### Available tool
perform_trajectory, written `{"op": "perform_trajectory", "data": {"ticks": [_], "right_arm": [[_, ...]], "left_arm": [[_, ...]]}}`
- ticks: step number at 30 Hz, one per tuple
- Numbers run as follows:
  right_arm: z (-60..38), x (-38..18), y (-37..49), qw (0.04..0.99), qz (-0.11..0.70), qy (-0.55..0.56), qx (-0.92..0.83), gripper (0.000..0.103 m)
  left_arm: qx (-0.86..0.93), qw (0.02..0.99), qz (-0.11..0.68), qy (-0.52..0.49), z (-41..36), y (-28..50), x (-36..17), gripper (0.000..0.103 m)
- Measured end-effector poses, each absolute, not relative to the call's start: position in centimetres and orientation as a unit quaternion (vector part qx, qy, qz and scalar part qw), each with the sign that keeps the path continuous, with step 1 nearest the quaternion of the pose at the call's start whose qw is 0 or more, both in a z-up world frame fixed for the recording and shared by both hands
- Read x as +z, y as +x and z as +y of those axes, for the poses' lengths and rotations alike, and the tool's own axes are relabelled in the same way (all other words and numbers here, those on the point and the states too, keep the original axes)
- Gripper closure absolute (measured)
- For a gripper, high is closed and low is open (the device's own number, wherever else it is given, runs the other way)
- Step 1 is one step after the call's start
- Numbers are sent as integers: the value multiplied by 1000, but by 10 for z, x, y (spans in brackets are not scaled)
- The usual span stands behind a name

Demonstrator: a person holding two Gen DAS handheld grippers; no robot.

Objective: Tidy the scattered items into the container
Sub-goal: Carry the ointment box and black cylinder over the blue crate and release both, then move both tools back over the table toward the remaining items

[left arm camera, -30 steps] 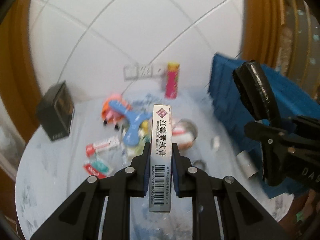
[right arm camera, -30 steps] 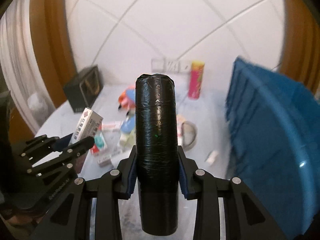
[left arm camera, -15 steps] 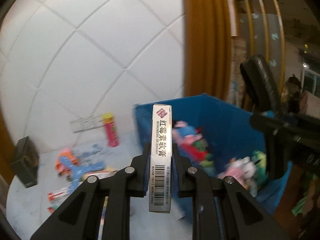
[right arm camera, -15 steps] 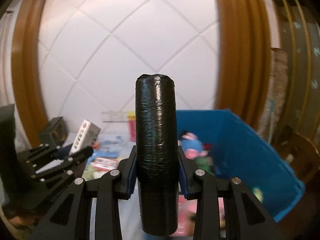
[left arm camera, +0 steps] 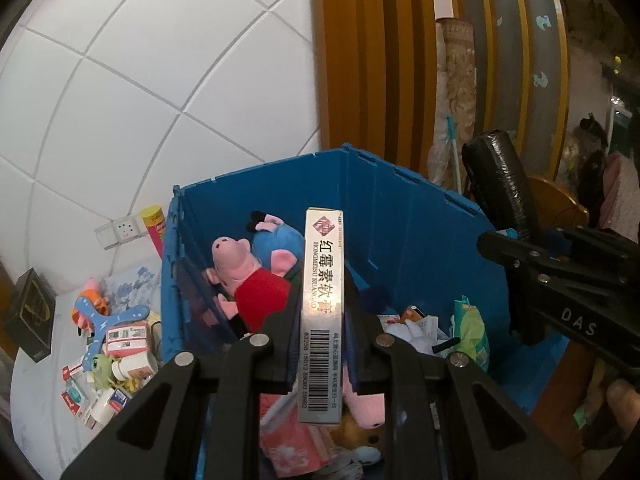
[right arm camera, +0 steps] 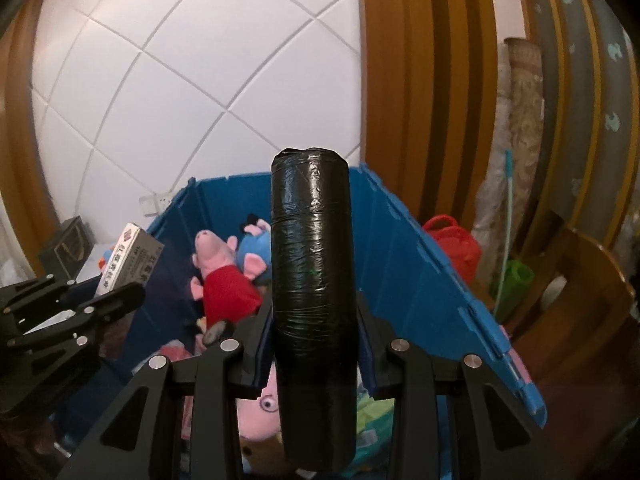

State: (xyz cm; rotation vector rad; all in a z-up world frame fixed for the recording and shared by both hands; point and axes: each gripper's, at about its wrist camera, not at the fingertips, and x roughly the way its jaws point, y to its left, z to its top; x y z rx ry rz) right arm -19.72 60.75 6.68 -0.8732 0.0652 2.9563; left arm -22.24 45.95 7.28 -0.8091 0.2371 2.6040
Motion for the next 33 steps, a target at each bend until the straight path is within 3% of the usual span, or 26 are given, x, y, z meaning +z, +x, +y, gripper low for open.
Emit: {"op": "perform_trajectory", "data": {"ticks": [4,5,6,8,9,11,15,24,33], "right_arm": [[621,60,-196,21,22,-282,959,62],[623,60,-195,22,22,-280,960,51],[625,61,-195,23,21,-278,960,37],[628,60,-194,27,19,-278,960,16],[630,58,-194,28,18,-279,960,13],[632,54,-193,27,20,-282,959,12],[634,46,-194,24,23,-290,957,0],[615,47,-190,13,19,-290,957,0],[538,53,-188,-16,1,-285,958,0]], "left_arm": [[931,189,91,-298,470,-219,66,83],[931,184,92,-302,472,-219,64,72],[931,180,93,-305,473,-218,62,52],[934,170,95,-300,475,-216,57,36],[935,165,96,-298,474,-215,56,36],[935,163,95,-302,473,-214,53,36],[935,154,91,-307,469,-213,49,36],[939,125,75,-312,436,-206,45,35],[948,88,43,-303,344,-191,49,35]]}}
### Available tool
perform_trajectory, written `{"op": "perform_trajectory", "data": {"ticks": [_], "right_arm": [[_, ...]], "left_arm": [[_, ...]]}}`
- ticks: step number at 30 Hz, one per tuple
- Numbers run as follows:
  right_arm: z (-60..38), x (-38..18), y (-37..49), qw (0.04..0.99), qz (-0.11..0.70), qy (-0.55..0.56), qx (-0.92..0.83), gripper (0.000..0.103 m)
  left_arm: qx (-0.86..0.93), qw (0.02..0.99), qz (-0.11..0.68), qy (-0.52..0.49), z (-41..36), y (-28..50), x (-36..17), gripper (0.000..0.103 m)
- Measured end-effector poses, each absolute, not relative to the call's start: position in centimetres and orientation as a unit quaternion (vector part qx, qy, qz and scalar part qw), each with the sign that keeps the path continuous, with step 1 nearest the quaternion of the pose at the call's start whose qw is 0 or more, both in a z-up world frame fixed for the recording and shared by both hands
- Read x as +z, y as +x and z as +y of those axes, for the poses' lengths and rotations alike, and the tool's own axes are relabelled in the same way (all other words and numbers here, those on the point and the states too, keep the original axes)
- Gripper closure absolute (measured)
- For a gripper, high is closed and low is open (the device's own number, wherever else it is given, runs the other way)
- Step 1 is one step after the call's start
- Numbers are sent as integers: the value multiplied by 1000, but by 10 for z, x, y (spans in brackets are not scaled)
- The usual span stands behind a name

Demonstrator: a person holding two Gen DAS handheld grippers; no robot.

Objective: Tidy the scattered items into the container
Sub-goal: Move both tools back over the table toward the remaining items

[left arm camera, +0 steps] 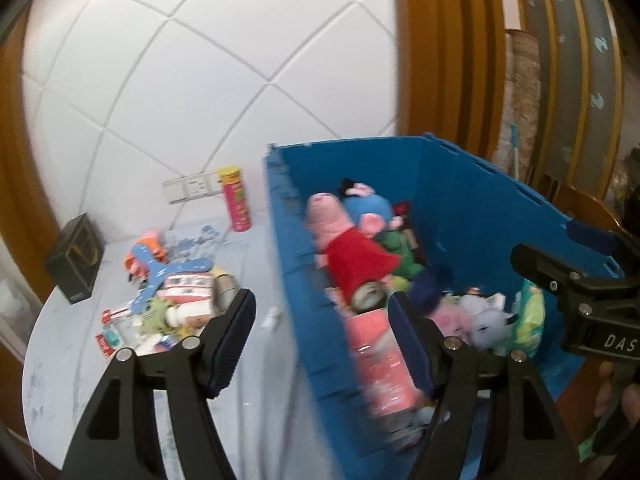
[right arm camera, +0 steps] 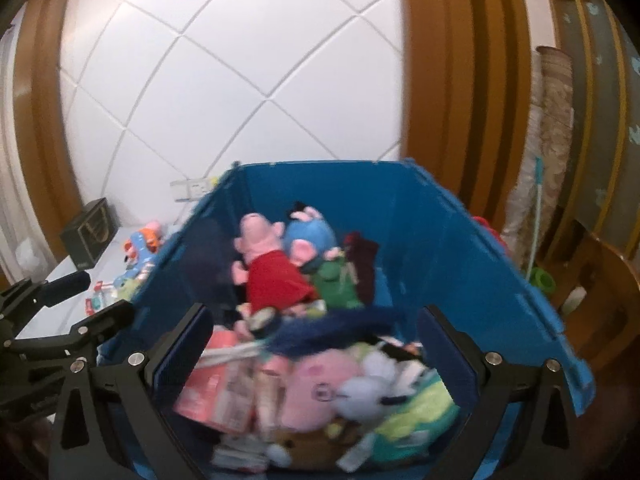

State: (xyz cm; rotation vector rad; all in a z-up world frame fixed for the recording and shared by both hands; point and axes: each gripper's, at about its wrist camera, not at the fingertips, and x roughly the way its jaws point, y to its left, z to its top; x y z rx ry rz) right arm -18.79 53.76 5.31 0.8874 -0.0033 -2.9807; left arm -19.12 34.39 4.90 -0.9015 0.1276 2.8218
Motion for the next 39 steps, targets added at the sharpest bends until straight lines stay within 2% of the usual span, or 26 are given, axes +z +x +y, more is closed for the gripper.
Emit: {"op": "perform_trajectory", "data": {"ticks": [12,18,28,39], "right_arm": [[361,56,-168,64,26,269,-961,0],[279,37,-168,97,42,283,-953,0],[221,-29,-222,128,54,364,-921,0],[190,-137,-325,170,69,455,-872,0]], "left_arm": [[946,19,13,-323,148,-165,24,35],[935,-26,-8,-353,60,-161,-6,35],[908,-65,-25,-414,-7,-197,-69,35],[876,-64,-12,-478,-10,-288,-150,35]]}}
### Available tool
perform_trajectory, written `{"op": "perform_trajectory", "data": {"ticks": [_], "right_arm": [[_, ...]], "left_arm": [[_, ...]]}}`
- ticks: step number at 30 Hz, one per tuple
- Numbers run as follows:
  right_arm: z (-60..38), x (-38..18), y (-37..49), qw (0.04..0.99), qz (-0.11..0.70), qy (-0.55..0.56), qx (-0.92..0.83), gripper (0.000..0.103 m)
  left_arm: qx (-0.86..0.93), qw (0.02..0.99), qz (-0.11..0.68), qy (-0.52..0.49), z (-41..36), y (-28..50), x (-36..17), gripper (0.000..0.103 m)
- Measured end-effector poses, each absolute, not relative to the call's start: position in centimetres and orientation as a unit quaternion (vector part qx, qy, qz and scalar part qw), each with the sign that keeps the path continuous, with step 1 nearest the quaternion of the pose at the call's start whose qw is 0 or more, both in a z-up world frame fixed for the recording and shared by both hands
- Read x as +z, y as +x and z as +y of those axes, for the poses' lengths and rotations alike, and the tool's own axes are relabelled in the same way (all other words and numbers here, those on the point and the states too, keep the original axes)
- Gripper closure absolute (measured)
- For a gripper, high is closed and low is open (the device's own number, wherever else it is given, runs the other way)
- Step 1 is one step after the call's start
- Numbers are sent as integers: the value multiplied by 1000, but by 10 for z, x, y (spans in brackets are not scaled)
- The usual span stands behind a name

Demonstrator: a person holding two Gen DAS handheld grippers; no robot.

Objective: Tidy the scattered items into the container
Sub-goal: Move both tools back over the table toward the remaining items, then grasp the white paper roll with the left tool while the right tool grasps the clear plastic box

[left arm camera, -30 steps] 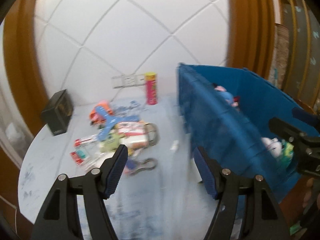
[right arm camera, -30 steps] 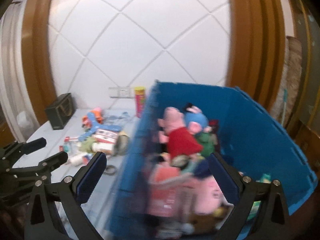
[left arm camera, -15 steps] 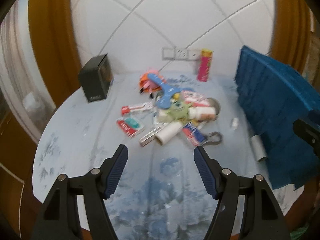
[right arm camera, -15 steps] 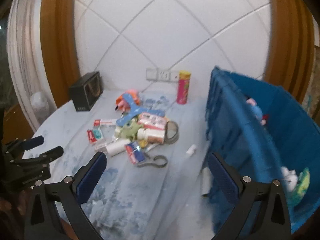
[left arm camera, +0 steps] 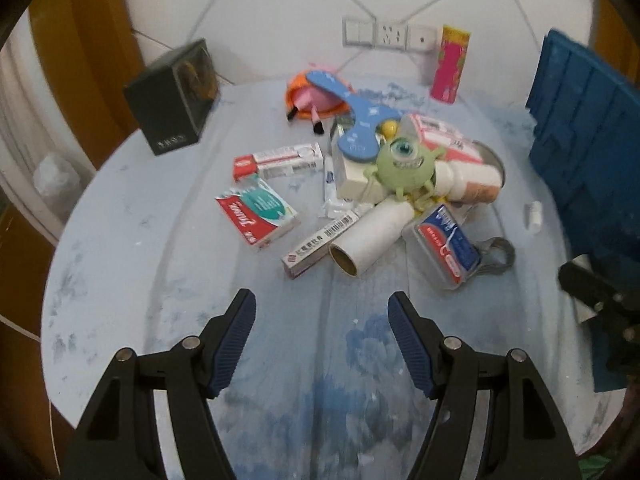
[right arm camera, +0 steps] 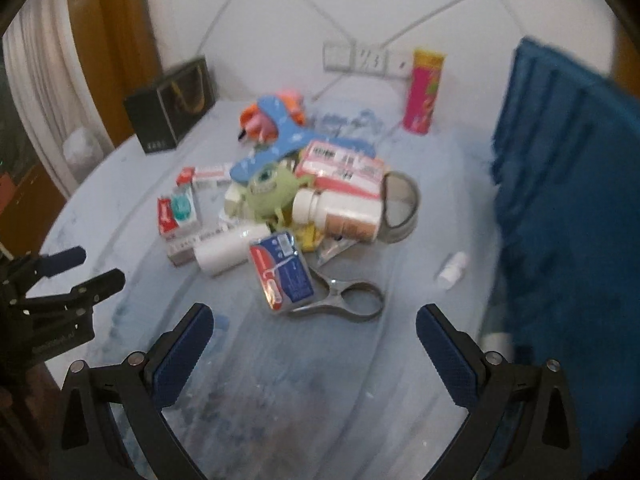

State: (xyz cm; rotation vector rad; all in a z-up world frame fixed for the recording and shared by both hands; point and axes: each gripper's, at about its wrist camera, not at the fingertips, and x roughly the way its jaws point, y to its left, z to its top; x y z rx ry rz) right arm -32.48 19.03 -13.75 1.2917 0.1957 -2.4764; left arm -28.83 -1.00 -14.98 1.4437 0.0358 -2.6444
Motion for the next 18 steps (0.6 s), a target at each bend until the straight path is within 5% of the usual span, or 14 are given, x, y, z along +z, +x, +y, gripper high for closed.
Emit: {"op": "perform_trajectory", "data": {"ticks": [18], "right_arm": [[163,-229,-390,155,47,500,-851,0]], "left_arm": [[-860,-59,-102,497,13,-396,-247,29]]}}
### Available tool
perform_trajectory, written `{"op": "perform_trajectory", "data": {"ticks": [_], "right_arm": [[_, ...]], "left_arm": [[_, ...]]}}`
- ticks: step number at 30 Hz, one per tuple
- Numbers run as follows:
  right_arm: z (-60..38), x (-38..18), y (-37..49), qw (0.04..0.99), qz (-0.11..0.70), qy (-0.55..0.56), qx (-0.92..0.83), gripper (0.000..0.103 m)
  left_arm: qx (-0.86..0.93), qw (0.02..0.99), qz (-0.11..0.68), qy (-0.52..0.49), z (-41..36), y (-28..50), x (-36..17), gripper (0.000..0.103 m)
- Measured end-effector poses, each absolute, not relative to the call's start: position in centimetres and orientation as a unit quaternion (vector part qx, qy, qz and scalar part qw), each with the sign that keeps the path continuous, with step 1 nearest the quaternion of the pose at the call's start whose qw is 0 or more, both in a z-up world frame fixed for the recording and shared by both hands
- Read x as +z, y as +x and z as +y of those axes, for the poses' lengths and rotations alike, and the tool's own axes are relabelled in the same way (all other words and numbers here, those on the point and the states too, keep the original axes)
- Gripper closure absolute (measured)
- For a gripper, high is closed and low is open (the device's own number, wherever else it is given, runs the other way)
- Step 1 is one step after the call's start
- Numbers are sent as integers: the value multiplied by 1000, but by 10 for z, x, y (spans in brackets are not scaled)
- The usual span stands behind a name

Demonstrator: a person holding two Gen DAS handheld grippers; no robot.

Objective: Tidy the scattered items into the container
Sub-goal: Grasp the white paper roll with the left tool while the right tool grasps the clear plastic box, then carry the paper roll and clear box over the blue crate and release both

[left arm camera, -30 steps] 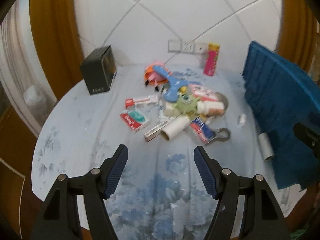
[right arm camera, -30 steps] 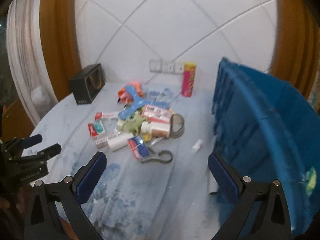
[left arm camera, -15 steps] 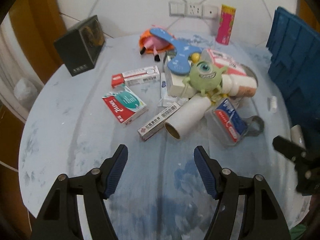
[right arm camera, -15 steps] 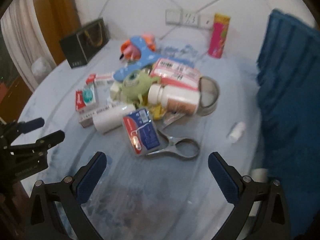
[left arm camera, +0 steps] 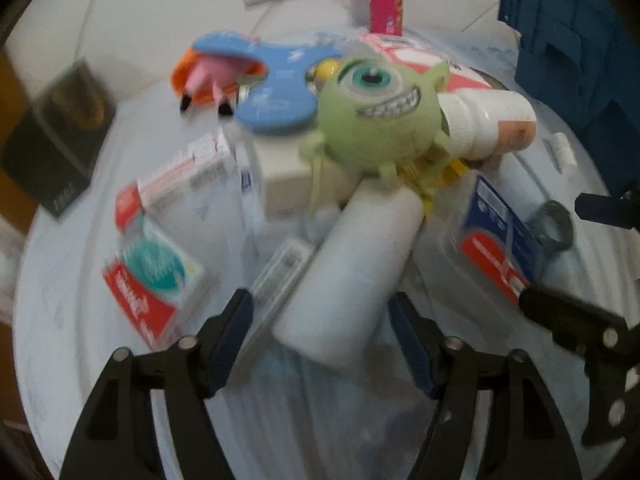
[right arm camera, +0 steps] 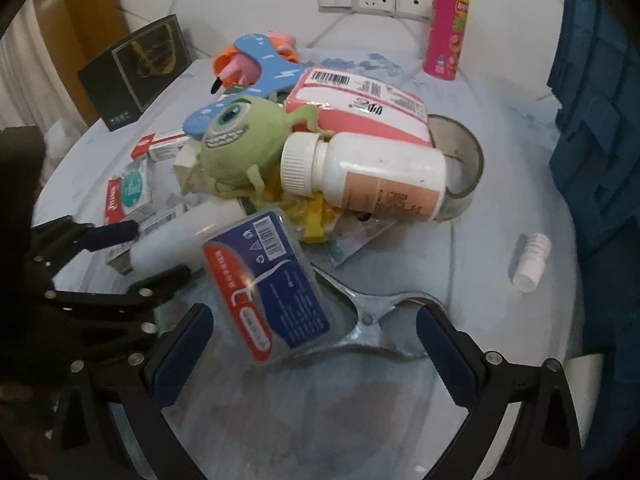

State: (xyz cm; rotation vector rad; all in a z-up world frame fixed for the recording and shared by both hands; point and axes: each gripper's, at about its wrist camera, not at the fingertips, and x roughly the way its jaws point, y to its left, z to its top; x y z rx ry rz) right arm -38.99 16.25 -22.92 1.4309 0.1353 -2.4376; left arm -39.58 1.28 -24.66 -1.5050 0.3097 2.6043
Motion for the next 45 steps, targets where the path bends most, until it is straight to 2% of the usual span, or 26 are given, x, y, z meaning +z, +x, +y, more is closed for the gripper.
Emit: {"op": "perform_trajectory", "data": {"ticks": [6,10,12,16,18,29,38,45], "right_arm": [[157,-251,-410,161,29,517,-840,0],[146,-255,-416,161,48,519,-838,0],[137,-256,-417,166,63,520,-836,6],[136,-262,-421,171,56,522,-834,8],[137,-261,-419,174,47,522,-834,37],[134,-212,-388,189,26,502,-844,69],[126,-176,-362,186,22,490,-852,71],[125,-113,-339,170,29,442,-880,71]], "left_arm": [[865,80,117,-482,6,-411,-256,20],[860,82,106,-492,-3,-416,-264,23],[859,87,97,-495,-7,-417,-265,26],[864,84,83,-490,-8,-417,-263,28],[866,84,76,-487,-8,-412,-260,29],[888,76,54,-450,-19,-372,-201,30],[897,70,46,-433,-34,-342,-159,30],[912,81,44,-400,-36,-326,-114,30]]}}
